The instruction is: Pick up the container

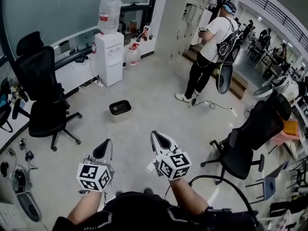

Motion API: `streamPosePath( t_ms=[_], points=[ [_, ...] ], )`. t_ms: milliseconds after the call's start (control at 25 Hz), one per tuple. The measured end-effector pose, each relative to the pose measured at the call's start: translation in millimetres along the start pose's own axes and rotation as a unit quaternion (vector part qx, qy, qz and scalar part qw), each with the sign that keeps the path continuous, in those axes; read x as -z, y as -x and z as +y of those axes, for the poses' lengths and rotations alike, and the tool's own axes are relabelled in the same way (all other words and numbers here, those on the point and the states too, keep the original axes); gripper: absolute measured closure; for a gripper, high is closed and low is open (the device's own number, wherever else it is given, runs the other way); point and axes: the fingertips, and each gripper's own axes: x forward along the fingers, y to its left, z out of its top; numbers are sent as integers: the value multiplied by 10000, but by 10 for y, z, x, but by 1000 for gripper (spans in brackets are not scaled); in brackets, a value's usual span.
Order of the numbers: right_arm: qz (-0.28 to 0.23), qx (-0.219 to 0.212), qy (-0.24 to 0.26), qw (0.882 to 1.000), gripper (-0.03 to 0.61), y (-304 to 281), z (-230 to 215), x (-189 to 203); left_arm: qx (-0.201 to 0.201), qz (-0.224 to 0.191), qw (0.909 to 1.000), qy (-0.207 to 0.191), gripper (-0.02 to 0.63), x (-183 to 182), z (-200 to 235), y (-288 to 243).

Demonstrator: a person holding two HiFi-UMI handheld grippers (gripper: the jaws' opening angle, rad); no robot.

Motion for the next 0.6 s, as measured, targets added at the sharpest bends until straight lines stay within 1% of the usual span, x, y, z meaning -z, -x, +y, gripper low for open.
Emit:
streamPosePath(
  t_ms=[320,480,600],
  points=[
    [-56,130,51,9999,571,-250,260,19,268,-61,9996,15,607,-37,304,5],
    [-70,244,17,9997,571,-290,243,50,418,-25,9991,-1,607,8,348,-84],
    [-54,218,13,9997,571,-383,169,51,465,-5,9989,62,607,36,377,-235]
  ],
)
